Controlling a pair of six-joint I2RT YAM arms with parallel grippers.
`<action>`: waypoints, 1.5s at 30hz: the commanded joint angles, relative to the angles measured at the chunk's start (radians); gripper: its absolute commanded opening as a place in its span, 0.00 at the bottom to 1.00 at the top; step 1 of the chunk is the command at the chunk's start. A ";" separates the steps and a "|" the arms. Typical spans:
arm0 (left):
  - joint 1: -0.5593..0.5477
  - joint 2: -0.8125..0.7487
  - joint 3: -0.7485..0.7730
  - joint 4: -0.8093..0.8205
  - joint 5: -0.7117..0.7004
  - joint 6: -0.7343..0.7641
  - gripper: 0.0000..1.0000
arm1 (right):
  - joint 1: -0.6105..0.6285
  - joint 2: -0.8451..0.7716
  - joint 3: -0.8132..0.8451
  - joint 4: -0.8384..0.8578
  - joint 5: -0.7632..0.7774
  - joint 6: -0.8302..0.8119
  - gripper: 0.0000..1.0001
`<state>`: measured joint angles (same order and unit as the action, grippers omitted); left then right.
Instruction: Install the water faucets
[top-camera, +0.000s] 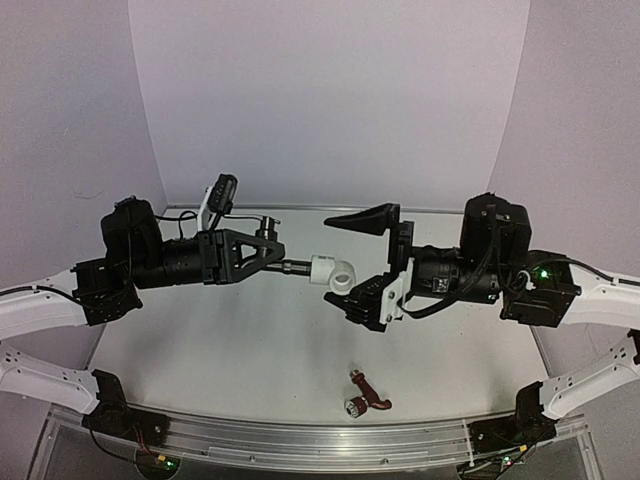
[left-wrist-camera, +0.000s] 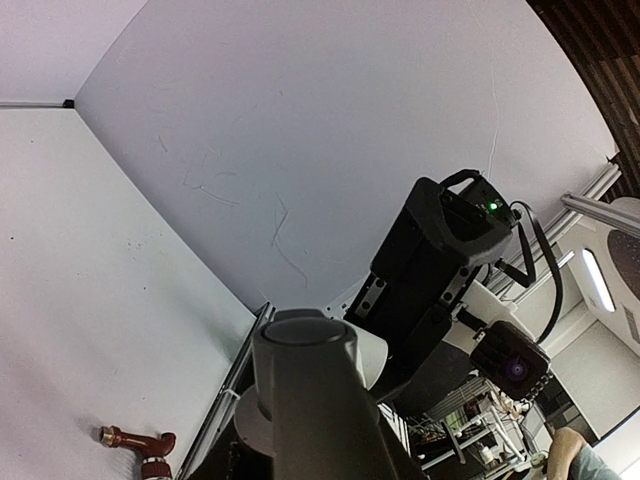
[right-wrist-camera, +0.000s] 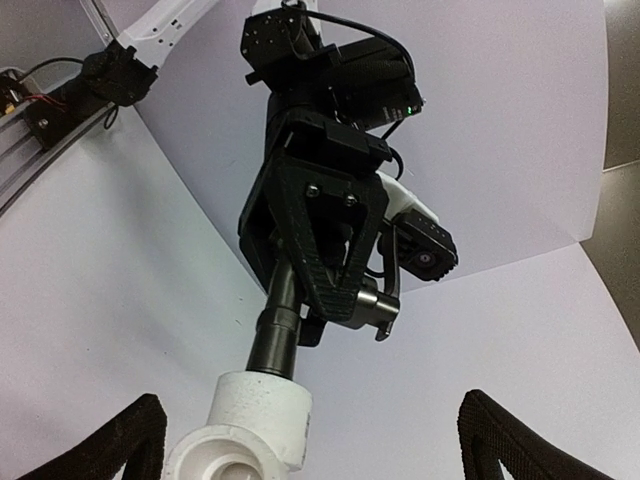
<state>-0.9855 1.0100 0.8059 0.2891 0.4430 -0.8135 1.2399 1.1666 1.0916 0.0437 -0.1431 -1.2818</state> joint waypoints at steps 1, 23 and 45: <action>0.001 -0.014 0.059 0.106 0.023 -0.013 0.00 | 0.001 0.016 0.019 0.110 0.095 0.009 0.98; 0.001 0.005 0.084 0.056 0.044 0.009 0.00 | -0.033 -0.013 0.107 0.090 0.037 -0.002 0.98; 0.001 0.022 0.169 -0.106 0.173 0.103 0.00 | -0.131 0.021 0.174 -0.006 -0.058 0.024 0.98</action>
<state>-0.9821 1.0374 0.9030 0.1281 0.5711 -0.7301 1.1410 1.1736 1.2373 0.0368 -0.1735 -1.2778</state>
